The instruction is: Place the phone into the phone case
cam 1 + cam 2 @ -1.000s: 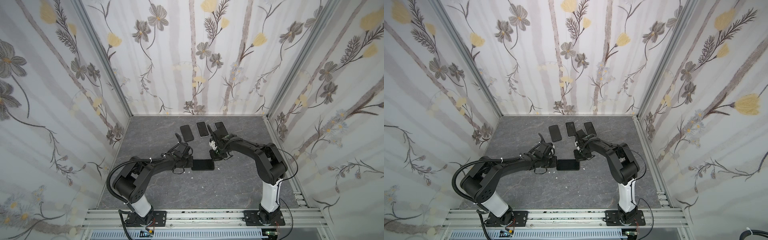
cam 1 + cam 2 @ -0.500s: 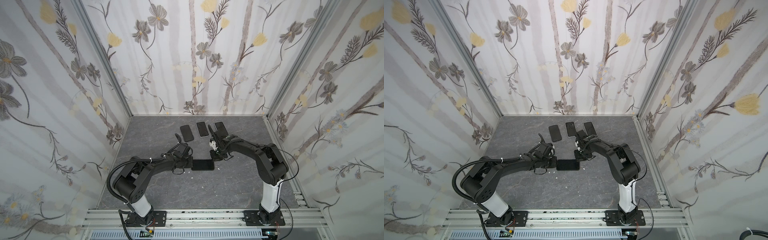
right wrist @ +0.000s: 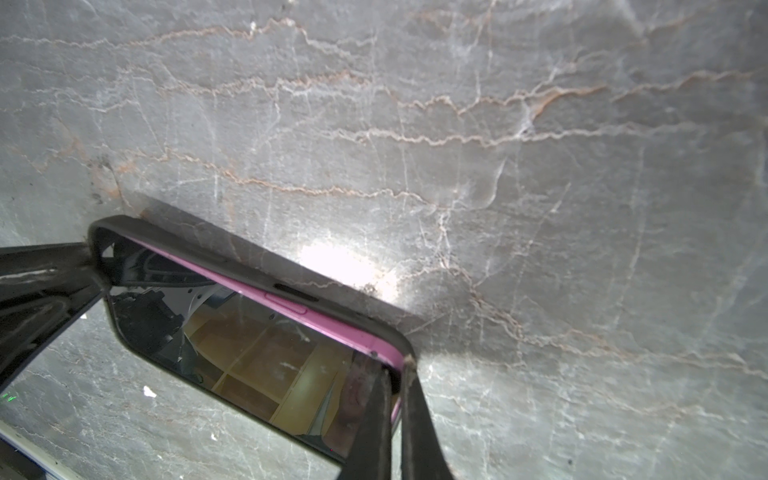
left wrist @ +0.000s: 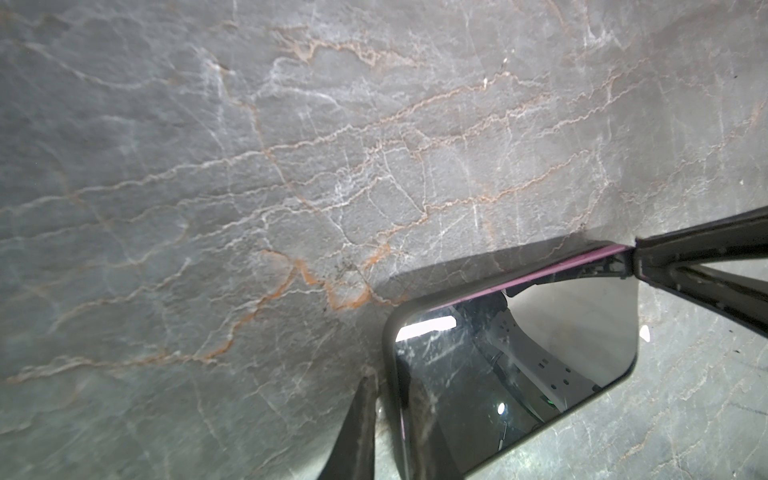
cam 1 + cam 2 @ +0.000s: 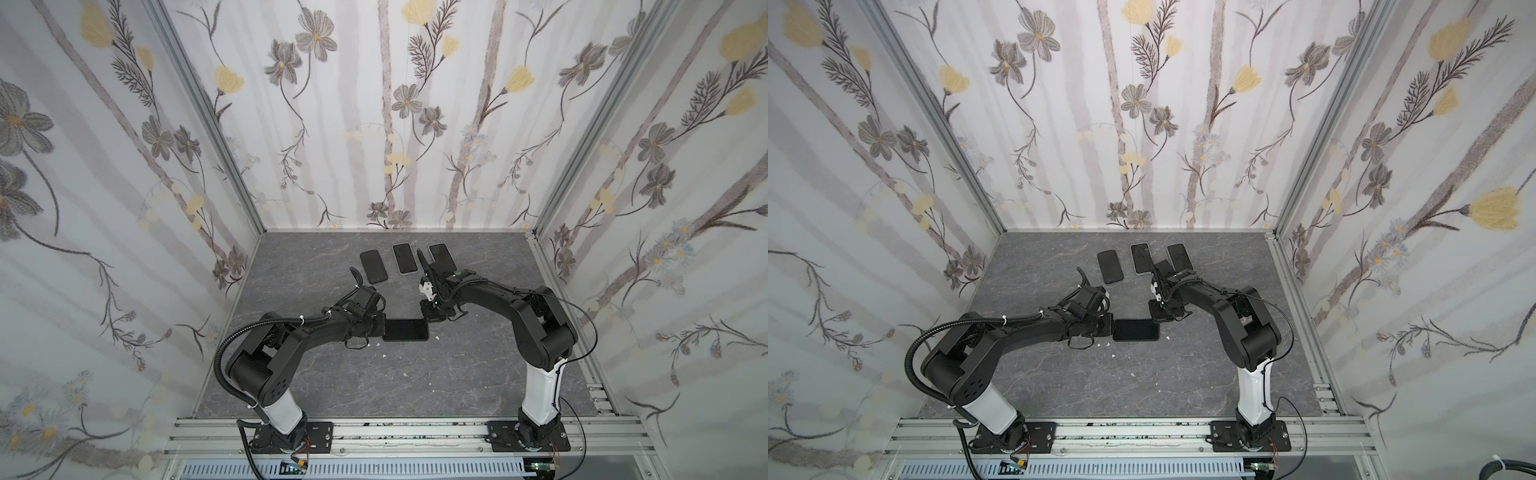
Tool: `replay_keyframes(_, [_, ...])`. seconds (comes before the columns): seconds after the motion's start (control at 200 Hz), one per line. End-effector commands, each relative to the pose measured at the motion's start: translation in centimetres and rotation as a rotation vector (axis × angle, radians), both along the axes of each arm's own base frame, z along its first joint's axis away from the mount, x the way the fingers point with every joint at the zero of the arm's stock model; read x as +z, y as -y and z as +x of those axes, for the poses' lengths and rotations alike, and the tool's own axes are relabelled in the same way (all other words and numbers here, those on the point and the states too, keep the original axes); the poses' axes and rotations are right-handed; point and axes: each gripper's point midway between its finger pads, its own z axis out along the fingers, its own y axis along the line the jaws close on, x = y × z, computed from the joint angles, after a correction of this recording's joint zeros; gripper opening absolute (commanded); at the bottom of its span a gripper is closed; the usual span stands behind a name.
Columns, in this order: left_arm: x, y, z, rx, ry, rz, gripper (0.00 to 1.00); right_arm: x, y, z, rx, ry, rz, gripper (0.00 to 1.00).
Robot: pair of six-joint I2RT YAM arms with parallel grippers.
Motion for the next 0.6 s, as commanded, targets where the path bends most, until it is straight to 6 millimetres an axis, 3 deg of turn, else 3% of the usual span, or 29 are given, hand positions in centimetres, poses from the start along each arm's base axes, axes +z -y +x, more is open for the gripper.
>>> replay_keyframes(0.0, [-0.2,-0.1,0.1,-0.001,0.003,0.003,0.15,-6.4,2.7,-4.4,0.034,-0.182,-0.168,0.06])
replay_keyframes(0.295, [-0.1,-0.2,0.1,0.002,0.006,0.007,0.15,-7.1,2.8,-4.9,0.044,-0.2,-0.185,0.06])
replay_keyframes(0.4, [0.2,-0.1,0.2,0.003,0.015,0.004,0.15,-5.8,2.1,-4.4,0.041,-0.173,-0.154,0.06])
replay_keyframes(0.595, [1.7,-0.1,0.9,0.013,0.045,-0.019,0.15,-1.7,0.1,-3.2,0.041,-0.111,-0.04,0.07])
